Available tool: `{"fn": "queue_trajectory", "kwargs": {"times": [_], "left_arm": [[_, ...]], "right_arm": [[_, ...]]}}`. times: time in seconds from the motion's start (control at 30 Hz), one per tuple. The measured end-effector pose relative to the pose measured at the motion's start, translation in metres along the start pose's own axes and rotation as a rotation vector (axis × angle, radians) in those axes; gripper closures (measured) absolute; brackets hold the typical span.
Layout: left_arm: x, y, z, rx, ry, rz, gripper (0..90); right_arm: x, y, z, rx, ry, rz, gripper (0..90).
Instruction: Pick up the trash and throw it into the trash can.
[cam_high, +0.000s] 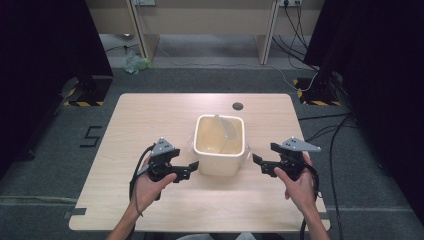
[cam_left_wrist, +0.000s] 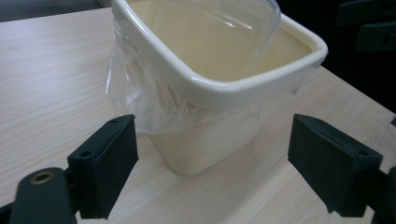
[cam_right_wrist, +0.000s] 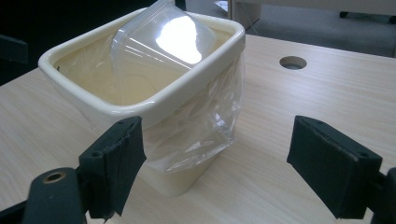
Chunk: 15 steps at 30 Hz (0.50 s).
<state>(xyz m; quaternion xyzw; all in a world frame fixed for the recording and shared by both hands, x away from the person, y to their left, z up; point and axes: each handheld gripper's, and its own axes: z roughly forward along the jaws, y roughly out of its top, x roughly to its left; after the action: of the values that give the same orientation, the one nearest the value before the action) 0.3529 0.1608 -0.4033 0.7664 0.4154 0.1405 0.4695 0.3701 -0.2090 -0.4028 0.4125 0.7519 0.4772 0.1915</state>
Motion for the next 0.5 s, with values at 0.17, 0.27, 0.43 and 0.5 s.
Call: {"fn": "queue_trajectory", "kwargs": {"times": [0.17,0.27,0.43,0.5], "left_arm": [[-0.001,-0.014,0.005,0.007,-0.001,0.013,15.5],[-0.001,-0.019,0.007,0.009,-0.004,0.014,15.5],[0.000,-0.030,0.010,0.017,-0.005,0.013,15.5],[0.001,-0.036,0.012,0.022,-0.003,0.013,15.5]], "right_arm": [[0.004,-0.010,0.002,0.019,0.001,-0.021,17.8],[0.003,-0.015,0.003,0.023,-0.004,-0.019,17.8],[0.001,-0.027,0.003,0.028,-0.005,-0.011,17.8],[0.004,-0.033,0.002,0.031,0.000,-0.023,17.9]]}}
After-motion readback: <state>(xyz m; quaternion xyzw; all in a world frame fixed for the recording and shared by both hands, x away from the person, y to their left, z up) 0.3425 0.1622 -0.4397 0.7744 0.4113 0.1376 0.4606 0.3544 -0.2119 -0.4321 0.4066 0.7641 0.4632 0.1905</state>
